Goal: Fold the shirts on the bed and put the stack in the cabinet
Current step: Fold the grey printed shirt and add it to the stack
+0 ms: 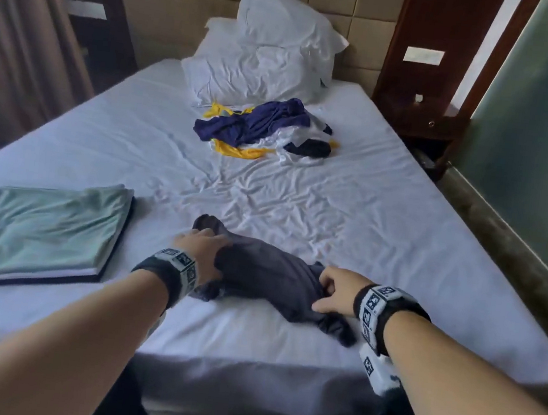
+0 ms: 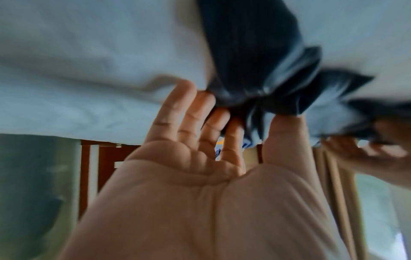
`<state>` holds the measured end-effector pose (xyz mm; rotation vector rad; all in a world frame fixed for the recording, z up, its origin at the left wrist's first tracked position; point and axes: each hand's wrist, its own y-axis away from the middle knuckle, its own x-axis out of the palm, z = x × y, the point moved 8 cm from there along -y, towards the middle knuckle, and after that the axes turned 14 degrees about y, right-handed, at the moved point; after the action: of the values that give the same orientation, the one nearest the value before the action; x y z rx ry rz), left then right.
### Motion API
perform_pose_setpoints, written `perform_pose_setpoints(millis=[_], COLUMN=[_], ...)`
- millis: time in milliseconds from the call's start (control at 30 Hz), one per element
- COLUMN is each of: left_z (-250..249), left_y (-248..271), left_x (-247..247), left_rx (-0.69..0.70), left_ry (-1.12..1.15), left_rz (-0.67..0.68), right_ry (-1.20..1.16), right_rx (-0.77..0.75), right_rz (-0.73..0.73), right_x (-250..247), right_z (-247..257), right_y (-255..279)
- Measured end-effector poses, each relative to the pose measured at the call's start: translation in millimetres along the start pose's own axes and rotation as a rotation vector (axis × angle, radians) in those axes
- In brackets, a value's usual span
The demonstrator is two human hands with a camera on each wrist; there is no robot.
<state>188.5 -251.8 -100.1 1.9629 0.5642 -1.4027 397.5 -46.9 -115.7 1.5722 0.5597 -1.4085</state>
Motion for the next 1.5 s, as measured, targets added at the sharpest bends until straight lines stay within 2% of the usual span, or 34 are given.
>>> perform_pose_setpoints(millis=[200, 300, 400, 467, 600, 700, 767, 867, 933, 1033, 1100, 1200, 1300, 1367, 1500], left_z=[15.4, 10.5, 19.2, 26.1, 24.8, 21.9, 20.7, 16.8, 15.7, 31.2, 25.7, 10.8, 2.6, -1.2, 6.7], left_y=[-17.7, -16.0, -8.2, 2.6, 28.6, 51.4, 65.5, 88.5, 103.1, 114.0, 122.5, 132.7, 121.7, 106.0, 53.7], left_x=[-1.0, -20.5, -47.9, -67.8, -104.1, -126.3, -142.8, -173.3, -195.9, -245.5, -288.1, -339.4, -362.9, -360.6, -295.5], left_rx=[0.001, 0.054, 0.055, 0.039, 0.041, 0.051, 0.055, 0.069, 0.058, 0.001, 0.102, 0.245, 0.273, 0.229, 0.072], left_ry=[0.016, 0.056, 0.188, 0.286, 0.41, 0.46, 0.543, 0.714, 0.92, 1.194, 1.185, 1.156, 1.057, 0.882, 0.449], left_rz=[-0.004, 0.018, -0.028, -0.076, -0.109, -0.119, -0.141, -0.161, -0.166, -0.347, -0.452, -0.525, -0.544, -0.528, -0.358], right_ry=[0.113, 0.173, 0.121, 0.182, 0.321, 0.212, -0.031, -0.341, -0.44, -0.426, -0.392, -0.426, -0.517, -0.5, -0.236], right_rx=[0.013, -0.001, -0.002, -0.01, -0.029, -0.004, 0.041, 0.095, 0.126, 0.085, 0.073, 0.052, 0.028, 0.028, 0.063], right_rz=[0.016, 0.016, 0.019, 0.05, -0.04, -0.114, -0.201, -0.426, -0.558, -0.702, -0.786, -0.937, -1.05, -1.008, -0.648], right_x=[7.9, 3.0, 1.5, 8.1, 11.0, -1.6, -31.2, -102.8, -159.0, -247.4, -304.8, -376.8, -411.1, -409.3, -350.1], right_z=[-4.7, -2.0, 2.1, 7.0, 25.2, 32.8, 32.6, 22.9, 10.8, -0.4, -4.9, -10.4, -15.8, -16.9, -21.3], right_y=[-13.9, -12.0, -4.4, 1.5, 17.5, 26.7, 34.7, 54.7, 73.2, 100.5, 124.4, 161.3, 175.6, 164.3, 91.3])
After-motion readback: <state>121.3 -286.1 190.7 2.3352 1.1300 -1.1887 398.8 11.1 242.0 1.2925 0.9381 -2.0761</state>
